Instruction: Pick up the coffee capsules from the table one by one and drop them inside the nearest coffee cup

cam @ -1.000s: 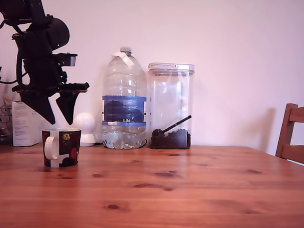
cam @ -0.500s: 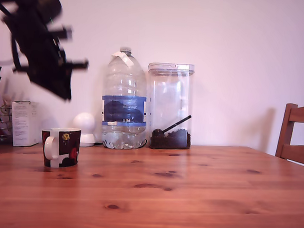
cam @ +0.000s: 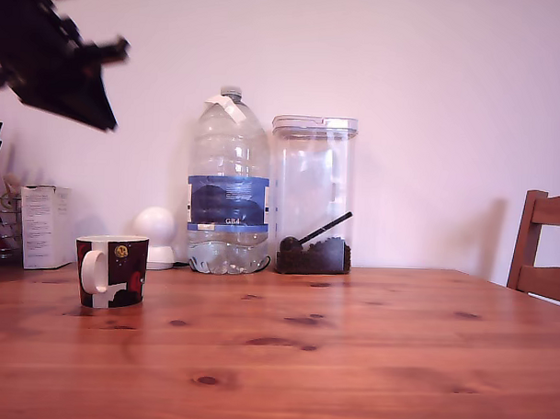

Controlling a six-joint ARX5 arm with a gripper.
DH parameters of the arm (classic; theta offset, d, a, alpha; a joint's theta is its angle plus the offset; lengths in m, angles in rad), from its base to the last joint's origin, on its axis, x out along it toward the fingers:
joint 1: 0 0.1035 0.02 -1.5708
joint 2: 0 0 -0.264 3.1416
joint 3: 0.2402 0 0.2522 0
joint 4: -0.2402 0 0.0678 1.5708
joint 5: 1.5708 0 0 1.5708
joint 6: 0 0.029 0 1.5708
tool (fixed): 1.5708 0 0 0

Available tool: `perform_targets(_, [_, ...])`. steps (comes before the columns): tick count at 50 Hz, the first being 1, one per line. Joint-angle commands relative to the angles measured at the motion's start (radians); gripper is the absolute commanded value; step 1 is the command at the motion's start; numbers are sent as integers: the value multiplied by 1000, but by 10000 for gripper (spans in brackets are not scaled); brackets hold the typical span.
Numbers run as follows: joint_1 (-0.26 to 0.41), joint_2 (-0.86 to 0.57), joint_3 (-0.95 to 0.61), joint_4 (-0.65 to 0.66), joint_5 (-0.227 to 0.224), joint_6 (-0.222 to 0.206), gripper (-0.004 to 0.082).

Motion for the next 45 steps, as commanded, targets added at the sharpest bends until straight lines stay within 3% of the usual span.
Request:
perform_targets(1, [-6, -43, -44, 21, 5, -5, 54])
perform_targets(30, [-6, -454, -447, 95, 9, -95, 54])
perform_targets(36, [-6, -558, -517, 72, 16, -141, 54])
perform_targets(45, [-6, -690, -575, -25, 19, -173, 54])
